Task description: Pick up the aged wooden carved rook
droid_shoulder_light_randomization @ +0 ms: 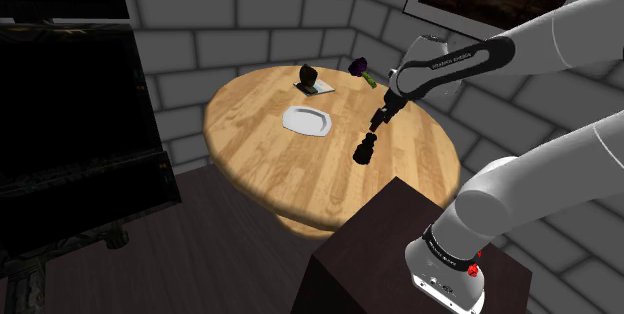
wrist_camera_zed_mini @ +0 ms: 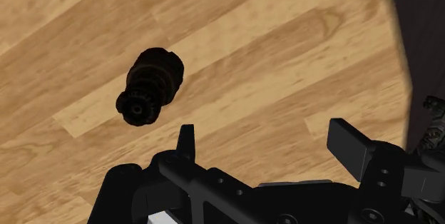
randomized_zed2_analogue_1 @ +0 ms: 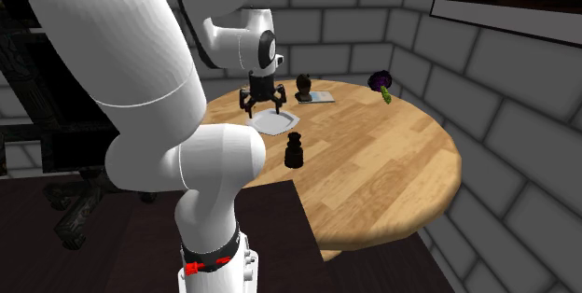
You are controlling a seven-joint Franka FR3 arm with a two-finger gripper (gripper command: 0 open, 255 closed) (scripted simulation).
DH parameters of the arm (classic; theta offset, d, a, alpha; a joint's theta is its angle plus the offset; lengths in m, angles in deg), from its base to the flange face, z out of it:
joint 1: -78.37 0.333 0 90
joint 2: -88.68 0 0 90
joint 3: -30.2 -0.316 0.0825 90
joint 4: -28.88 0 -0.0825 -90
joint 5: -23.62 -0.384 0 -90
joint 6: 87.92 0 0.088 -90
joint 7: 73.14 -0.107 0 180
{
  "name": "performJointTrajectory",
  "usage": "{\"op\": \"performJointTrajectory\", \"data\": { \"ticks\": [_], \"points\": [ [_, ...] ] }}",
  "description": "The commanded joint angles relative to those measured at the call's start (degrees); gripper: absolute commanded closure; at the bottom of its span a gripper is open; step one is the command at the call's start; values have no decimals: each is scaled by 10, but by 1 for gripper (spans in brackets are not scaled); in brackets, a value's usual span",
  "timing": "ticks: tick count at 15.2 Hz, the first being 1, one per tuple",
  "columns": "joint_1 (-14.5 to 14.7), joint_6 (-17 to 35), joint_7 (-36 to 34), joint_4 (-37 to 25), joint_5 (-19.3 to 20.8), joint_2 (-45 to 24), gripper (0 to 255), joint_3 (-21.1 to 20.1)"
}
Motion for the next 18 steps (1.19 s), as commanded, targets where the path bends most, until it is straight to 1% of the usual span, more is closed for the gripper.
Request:
{"op": "performJointTrajectory", "data": {
  "ticks": [1,3,5,7,9,10,11,13,14,18],
  "points": [
    [2,40,26,-7,-8,-41,0,23],
    [11,82,59,-18,-30,-90,0,47],
    [25,120,102,-33,-68,-141,0,73],
    [41,153,162,-52,-130,-194,0,95],
    [47,178,241,-77,-218,-251,0,102],
    [42,187,284,-92,-267,-279,0,97],
    [31,194,326,-108,-314,-307,0,86],
    [-5,204,397,-142,-393,-358,0,54],
    [-14,205,401,-146,-396,-362,0,45],
    [-42,227,445,-155,-449,-396,0,8]
  ]
}}
